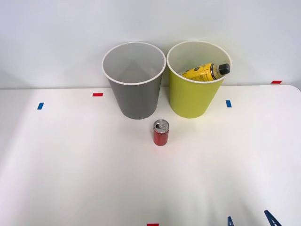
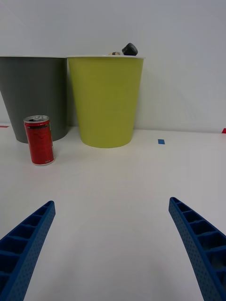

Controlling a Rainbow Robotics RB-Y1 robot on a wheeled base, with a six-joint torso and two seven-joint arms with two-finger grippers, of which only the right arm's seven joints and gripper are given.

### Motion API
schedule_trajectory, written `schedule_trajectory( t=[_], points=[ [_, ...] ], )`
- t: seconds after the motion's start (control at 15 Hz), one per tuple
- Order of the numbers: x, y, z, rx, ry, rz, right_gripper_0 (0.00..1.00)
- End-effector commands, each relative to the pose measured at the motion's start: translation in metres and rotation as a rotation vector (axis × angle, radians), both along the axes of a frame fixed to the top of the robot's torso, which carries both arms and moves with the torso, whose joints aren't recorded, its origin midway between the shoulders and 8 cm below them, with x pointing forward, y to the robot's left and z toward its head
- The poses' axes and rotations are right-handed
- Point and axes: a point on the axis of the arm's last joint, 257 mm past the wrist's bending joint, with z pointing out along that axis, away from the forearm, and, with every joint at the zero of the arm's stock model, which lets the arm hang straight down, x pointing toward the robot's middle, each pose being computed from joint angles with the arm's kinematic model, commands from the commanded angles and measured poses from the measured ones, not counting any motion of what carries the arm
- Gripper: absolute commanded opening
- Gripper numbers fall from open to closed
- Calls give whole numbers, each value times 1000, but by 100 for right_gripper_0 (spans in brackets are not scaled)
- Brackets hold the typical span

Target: Put cans in the gray bin, plastic bottles in the light green bin

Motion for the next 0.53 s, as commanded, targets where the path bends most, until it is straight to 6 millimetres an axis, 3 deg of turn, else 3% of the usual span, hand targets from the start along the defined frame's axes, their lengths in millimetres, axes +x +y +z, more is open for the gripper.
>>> schedule_trajectory(
  t=[0.07,0.53],
  points=[
    [0,0,0,0,0,0,83],
    [0,0,0,0,0,0,83]
  ],
)
